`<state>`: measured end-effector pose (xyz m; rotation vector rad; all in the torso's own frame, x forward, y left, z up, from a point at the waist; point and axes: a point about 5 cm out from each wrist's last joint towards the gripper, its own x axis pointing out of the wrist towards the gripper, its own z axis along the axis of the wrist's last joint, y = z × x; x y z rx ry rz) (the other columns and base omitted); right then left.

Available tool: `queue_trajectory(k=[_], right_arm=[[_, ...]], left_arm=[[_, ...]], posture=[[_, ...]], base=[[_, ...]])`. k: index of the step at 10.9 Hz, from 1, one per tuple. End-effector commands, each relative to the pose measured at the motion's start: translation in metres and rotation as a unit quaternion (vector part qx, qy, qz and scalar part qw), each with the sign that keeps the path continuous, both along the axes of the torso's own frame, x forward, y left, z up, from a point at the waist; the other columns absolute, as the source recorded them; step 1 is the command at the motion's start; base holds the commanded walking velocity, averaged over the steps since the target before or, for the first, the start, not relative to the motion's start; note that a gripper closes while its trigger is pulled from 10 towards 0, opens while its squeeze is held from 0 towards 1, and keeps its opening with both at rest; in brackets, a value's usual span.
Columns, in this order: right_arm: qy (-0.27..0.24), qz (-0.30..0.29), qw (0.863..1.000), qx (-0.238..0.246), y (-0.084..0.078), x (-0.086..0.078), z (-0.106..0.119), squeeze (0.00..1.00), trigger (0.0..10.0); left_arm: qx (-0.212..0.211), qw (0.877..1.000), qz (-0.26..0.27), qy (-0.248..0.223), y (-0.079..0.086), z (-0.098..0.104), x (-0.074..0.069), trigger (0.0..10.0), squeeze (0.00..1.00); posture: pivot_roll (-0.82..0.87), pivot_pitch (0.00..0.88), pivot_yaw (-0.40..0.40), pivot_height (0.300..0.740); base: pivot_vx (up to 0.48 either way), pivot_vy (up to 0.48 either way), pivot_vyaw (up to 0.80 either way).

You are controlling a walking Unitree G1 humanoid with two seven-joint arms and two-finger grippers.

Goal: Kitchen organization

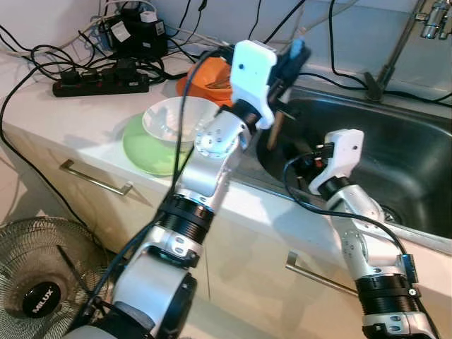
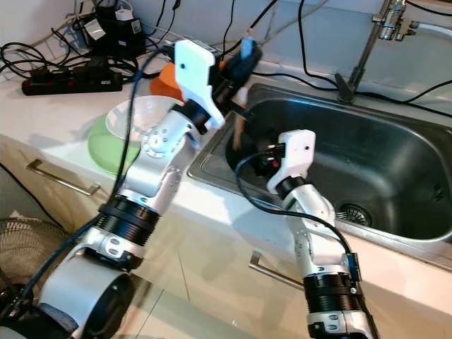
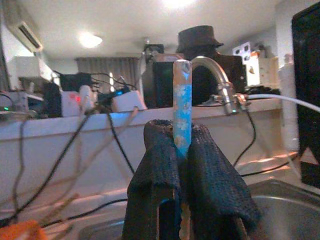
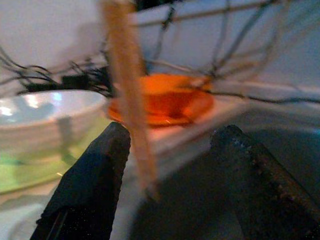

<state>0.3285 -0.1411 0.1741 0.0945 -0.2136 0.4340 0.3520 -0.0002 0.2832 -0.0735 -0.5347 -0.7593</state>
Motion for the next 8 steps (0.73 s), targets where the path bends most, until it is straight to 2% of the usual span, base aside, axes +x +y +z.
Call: queue_trajectory(k=[1,5,8], right_arm=[[-0.019,0.029,0.999,0.006,0.007,-0.003,0.009,0.0,10.0],[-0.016,0.046,0.999,0.011,0.016,-0.003,0.009,0.0,10.0],[-0.014,0.028,0.999,0.012,0.012,0.001,0.008,0.0,10.0]], left_arm=[[-0.005,1.0,-0.015,0.0,-0.003,0.003,-0.003,10.0,0.0],[-0.008,0.998,-0.057,0.018,-0.016,-0.002,-0.014,10.0,0.0],[-0.027,0.994,-0.086,0.054,-0.018,-0.005,-0.016,10.0,0.0]], posture=[[0.1,0.008,0.019,0.74],[0.11,0.02,0.014,0.74],[0.12,0.024,0.014,0.74]], base=[[0.0,0.0,0.0],[0.0,0.0,0.0],[0.0,0.0,0.0]])
